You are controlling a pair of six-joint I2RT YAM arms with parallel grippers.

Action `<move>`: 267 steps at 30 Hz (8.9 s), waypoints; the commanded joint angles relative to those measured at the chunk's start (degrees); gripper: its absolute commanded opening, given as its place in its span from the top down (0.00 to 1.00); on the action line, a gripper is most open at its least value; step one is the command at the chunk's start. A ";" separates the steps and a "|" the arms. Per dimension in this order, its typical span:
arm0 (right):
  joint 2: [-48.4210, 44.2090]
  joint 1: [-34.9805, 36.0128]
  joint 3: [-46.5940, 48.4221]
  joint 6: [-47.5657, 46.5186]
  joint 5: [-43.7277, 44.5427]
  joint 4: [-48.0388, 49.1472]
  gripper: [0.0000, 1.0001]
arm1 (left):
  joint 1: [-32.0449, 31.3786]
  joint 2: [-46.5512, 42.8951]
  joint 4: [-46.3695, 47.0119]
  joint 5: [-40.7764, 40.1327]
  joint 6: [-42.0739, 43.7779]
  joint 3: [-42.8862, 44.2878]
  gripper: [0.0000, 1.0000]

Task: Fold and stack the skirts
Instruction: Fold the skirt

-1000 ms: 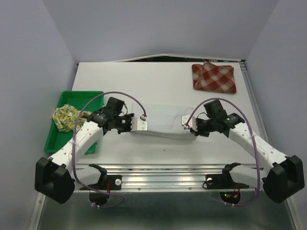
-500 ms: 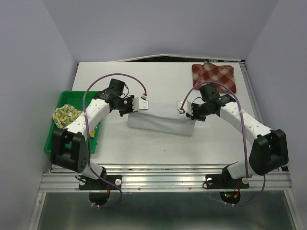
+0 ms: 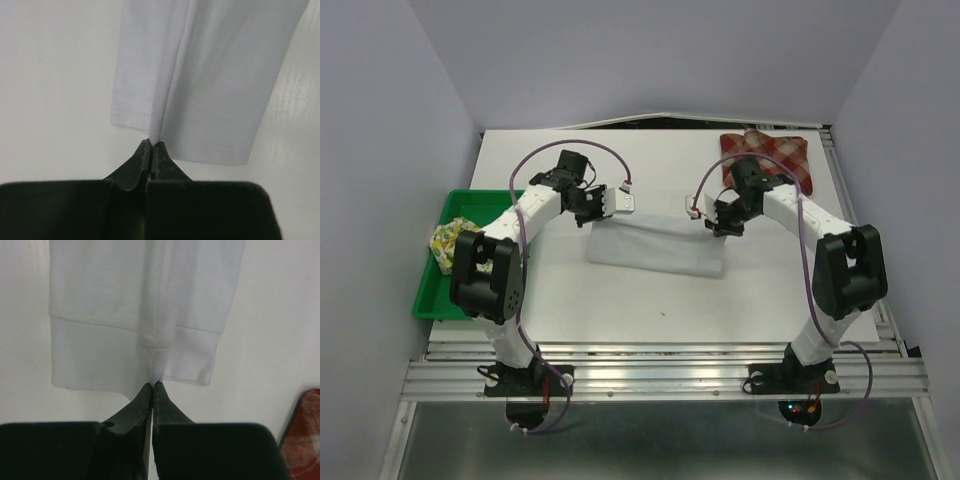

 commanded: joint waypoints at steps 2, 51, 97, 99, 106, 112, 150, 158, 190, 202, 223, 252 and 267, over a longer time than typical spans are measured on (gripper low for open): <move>7.08 -2.18 5.60 -0.20 -1.56 -0.17 0.95 | 1.92 5.85 5.54 -1.37 -2.26 4.70 1.00; 8.07 -2.18 -14.34 71.25 -28.55 18.99 0.68 | -3.96 14.15 13.02 -10.50 -37.36 15.98 0.47; 5.60 10.47 -24.00 90.50 -10.26 37.35 0.87 | -9.60 8.32 12.41 -12.45 -71.00 8.14 0.48; 4.64 12.14 -25.14 92.34 -11.31 39.54 0.88 | -9.51 11.21 11.46 -12.63 -69.95 8.05 0.53; 3.66 16.80 -25.15 98.58 -15.01 45.53 0.80 | -9.42 27.63 9.16 -9.29 -65.03 19.02 0.71; 0.43 16.80 -23.40 103.25 -12.39 49.23 0.78 | -9.51 39.59 3.11 -8.32 -59.76 42.10 0.77; 23.96 8.10 18.79 102.28 16.54 32.26 0.63 | -34.90 -17.70 11.01 -29.94 -75.22 -21.39 0.38; 26.51 8.63 21.17 102.11 17.95 31.74 0.63 | -35.96 -12.69 10.48 -25.72 -75.57 -20.60 0.42; 27.84 8.63 24.77 101.84 16.54 32.44 0.99 | -35.70 -14.78 10.31 -27.83 -74.69 -20.60 1.00; 24.67 8.63 27.76 101.58 19.88 32.79 0.99 | -38.69 -21.73 9.87 -27.83 -73.55 -21.31 1.00; 31.17 8.63 28.11 101.40 20.06 27.34 0.68 | -38.86 -17.96 10.57 -27.83 -73.28 -21.13 1.00; 28.27 8.63 33.37 100.97 20.93 27.78 0.99 | -39.65 -19.36 6.18 -27.39 -73.99 -16.48 1.00; 27.31 8.01 31.45 99.56 24.80 27.52 0.99 | -43.35 -18.31 6.08 -27.83 -73.72 -15.33 1.00</move>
